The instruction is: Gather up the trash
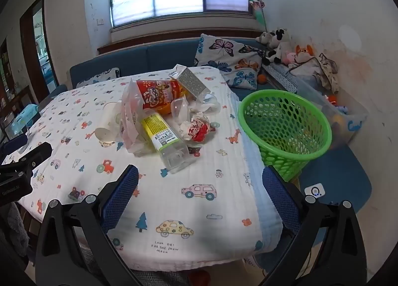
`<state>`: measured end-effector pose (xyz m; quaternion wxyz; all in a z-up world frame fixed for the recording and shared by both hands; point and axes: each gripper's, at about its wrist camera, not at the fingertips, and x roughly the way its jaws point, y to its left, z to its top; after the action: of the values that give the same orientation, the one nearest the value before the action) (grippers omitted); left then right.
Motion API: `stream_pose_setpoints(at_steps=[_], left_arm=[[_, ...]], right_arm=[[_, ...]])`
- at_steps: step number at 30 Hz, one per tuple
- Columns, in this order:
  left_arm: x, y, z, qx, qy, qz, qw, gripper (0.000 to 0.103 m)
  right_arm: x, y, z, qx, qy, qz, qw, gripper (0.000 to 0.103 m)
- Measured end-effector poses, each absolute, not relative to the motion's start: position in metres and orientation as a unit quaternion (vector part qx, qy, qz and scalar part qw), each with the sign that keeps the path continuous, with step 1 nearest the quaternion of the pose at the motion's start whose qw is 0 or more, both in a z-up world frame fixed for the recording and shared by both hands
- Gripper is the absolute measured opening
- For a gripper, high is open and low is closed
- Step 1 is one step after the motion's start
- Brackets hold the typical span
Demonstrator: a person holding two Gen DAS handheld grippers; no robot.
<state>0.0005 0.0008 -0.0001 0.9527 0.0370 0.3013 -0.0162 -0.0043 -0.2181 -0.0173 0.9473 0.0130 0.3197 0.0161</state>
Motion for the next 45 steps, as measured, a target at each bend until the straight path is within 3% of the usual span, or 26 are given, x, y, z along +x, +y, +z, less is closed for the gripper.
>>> stream_pose_setpoints(at_steps=[45], left_arm=[[-0.001,-0.008,-0.01,0.035,0.302,-0.021,0.952,0.097]], right_arm=[[-0.004,-0.218,-0.018,0.013,0.317,0.01,0.948,0.099]])
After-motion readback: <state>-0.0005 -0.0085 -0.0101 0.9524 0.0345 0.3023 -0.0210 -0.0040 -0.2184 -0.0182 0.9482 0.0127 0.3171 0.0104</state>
